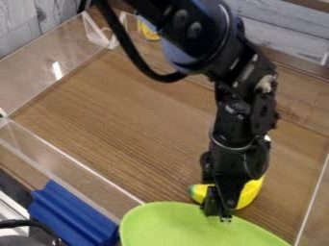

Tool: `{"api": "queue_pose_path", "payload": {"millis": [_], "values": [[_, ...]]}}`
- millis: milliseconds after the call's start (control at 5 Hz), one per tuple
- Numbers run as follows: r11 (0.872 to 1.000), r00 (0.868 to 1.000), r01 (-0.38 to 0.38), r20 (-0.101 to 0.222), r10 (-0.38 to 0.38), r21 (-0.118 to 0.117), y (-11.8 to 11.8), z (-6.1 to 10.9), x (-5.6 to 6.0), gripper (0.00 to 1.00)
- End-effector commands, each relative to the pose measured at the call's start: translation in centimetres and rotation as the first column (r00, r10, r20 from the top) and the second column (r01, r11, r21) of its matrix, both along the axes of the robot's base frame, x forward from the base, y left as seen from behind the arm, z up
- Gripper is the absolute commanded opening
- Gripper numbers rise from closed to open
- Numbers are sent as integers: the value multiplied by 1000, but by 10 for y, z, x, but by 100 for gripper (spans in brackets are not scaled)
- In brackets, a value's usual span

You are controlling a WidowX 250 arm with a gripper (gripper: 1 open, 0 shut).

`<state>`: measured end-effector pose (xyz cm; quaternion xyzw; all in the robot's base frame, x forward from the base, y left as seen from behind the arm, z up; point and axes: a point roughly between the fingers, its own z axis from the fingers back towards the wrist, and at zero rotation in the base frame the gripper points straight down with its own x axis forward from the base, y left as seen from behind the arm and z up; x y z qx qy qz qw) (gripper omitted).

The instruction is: Put the banana in the green plate

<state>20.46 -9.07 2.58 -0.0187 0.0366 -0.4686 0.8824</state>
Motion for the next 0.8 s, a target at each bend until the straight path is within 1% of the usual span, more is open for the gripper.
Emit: {"api": "queue_pose_path", "payload": {"millis": [0,200,400,600], "values": [[1000,999,6,39,-5,-23,-2,15,2,0],[1000,999,5,33,-4,-27,-1,20,-1,0],[1000,1000,2,25,-2,-30,0,21,-3,100],[1000,1000,0,23,1,-29,0,21,-4,100]]}}
